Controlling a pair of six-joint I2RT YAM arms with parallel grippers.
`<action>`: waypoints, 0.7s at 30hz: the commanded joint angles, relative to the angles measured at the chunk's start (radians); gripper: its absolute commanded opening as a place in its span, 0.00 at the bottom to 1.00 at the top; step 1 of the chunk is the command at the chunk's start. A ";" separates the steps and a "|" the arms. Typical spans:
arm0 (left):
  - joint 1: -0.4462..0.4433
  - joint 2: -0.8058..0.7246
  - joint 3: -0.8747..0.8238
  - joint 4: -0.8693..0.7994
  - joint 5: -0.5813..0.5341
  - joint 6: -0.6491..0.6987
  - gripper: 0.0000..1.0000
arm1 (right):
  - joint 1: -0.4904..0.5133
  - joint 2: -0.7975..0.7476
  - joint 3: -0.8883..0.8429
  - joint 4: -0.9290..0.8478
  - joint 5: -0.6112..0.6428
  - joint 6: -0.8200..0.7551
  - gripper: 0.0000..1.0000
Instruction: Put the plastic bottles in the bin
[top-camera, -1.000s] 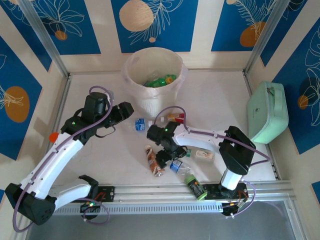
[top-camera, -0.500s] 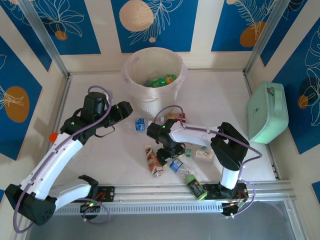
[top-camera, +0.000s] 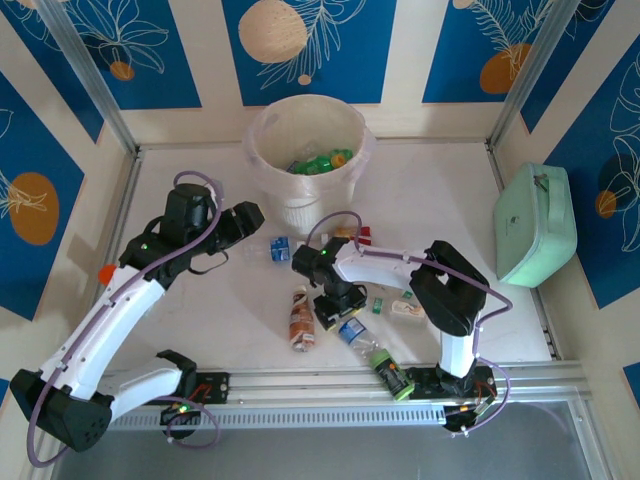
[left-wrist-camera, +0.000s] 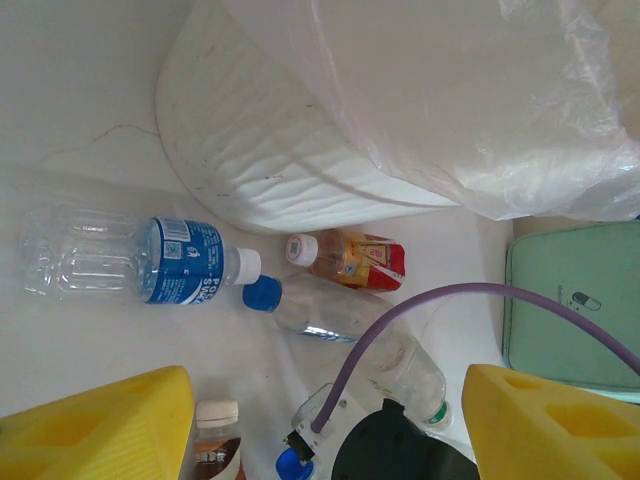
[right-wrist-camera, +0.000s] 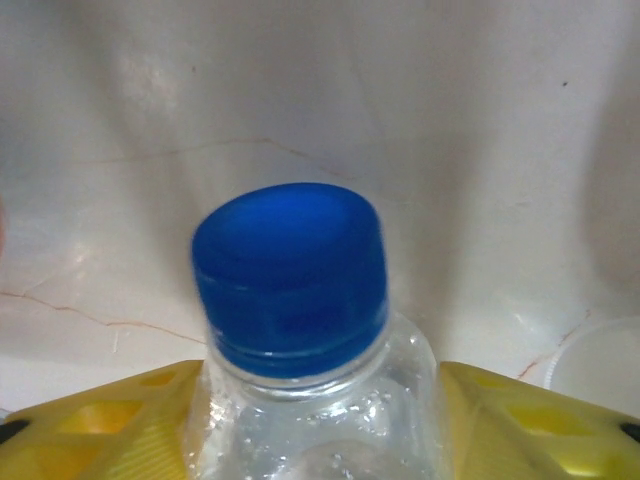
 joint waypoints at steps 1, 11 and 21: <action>0.014 -0.025 0.009 -0.013 -0.007 -0.009 0.71 | -0.007 -0.013 0.004 0.003 0.007 0.005 0.58; 0.016 -0.022 0.047 0.017 0.017 0.036 0.75 | -0.030 -0.227 0.068 -0.050 0.045 0.057 0.51; 0.017 -0.021 0.074 0.248 0.239 0.072 0.77 | -0.188 -0.581 0.167 0.087 -0.073 0.145 0.49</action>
